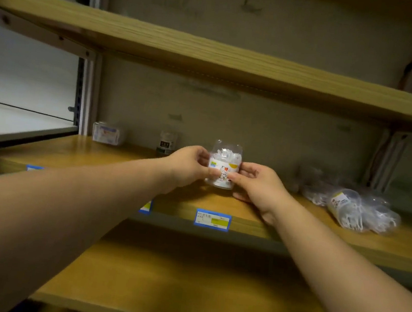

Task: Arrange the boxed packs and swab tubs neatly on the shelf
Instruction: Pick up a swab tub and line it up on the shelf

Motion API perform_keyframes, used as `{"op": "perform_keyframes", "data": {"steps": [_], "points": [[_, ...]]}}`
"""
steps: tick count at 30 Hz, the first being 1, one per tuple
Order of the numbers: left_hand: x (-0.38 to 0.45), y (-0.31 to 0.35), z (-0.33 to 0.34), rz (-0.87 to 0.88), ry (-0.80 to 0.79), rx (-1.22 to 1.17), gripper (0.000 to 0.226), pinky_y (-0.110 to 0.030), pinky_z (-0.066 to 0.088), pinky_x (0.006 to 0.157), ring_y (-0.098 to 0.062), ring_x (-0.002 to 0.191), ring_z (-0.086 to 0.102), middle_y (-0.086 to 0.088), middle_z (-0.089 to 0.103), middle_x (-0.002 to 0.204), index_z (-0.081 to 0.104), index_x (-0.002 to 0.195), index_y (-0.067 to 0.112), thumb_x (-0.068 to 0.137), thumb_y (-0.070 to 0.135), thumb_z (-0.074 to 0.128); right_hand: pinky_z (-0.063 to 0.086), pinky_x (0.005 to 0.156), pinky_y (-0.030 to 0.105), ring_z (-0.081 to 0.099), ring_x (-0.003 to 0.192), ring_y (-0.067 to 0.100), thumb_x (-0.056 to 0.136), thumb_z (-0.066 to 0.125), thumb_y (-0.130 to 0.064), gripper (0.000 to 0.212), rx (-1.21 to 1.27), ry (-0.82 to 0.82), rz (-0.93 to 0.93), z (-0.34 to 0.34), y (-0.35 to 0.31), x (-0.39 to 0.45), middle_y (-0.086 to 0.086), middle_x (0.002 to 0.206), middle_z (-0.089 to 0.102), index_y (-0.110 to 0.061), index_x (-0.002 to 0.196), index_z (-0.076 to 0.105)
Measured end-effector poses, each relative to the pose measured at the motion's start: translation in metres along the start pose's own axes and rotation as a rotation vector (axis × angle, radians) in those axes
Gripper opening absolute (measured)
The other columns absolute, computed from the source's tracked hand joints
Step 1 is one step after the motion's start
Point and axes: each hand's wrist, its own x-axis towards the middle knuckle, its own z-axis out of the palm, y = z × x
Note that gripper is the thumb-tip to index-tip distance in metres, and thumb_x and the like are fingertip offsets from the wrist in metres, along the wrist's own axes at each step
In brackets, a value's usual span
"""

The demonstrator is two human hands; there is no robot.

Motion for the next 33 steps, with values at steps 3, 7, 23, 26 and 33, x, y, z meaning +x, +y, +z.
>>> {"op": "perform_keyframes", "data": {"steps": [3, 7, 23, 26, 33], "points": [[0.033, 0.006, -0.013, 0.052, 0.030, 0.042, 0.039, -0.028, 0.055, 0.090, -0.018, 0.104, 0.069, -0.007, 0.071, 0.118, 0.064, 0.123, 0.008, 0.087, 0.013, 0.077, 0.059, 0.088, 0.034, 0.071, 0.100, 0.019, 0.090, 0.072, -0.013, 0.034, -0.029, 0.068, -0.022, 0.003, -0.009, 0.041, 0.004, 0.112, 0.074, -0.011, 0.123, 0.066], [0.090, 0.001, -0.018, 0.086, 0.106, 0.354, 0.027, -0.035, 0.054, 0.083, -0.023, 0.098, 0.066, -0.006, 0.071, 0.109, 0.068, 0.112, 0.014, 0.089, 0.028, 0.073, 0.060, 0.074, 0.032, 0.071, 0.086, 0.022, 0.087, 0.072, -0.031, 0.019, -0.340, 0.136, -0.015, 0.011, -0.012, 0.104, 0.005, 0.098, 0.075, -0.017, 0.101, 0.073], [0.157, -0.066, 0.001, 0.080, 0.084, 0.403, 0.041, -0.021, 0.038, 0.083, -0.014, 0.117, 0.059, 0.006, 0.064, 0.131, 0.059, 0.132, 0.029, 0.093, 0.037, 0.067, 0.050, 0.091, 0.030, 0.064, 0.109, 0.016, 0.090, 0.067, -0.030, 0.033, -0.528, 0.087, -0.083, 0.019, 0.054, 0.167, -0.004, 0.119, 0.070, -0.024, 0.123, 0.066], [0.160, -0.070, 0.001, 0.075, 0.087, 0.397, 0.040, -0.020, 0.040, 0.079, -0.012, 0.111, 0.060, 0.008, 0.066, 0.126, 0.060, 0.129, 0.029, 0.091, 0.038, 0.069, 0.045, 0.086, 0.025, 0.063, 0.111, 0.015, 0.090, 0.068, -0.030, 0.038, -0.518, 0.069, -0.073, 0.019, 0.055, 0.167, -0.005, 0.123, 0.068, -0.025, 0.127, 0.063], [0.156, -0.071, -0.001, -0.012, 0.092, 0.385, 0.058, -0.027, 0.043, 0.083, -0.020, 0.115, 0.062, 0.006, 0.066, 0.125, 0.059, 0.133, 0.026, 0.082, 0.047, 0.075, 0.045, 0.086, 0.028, 0.060, 0.110, 0.022, 0.087, 0.074, -0.034, 0.058, -0.518, 0.091, 0.030, 0.018, 0.043, 0.150, 0.006, 0.130, 0.063, -0.014, 0.137, 0.052]]}}
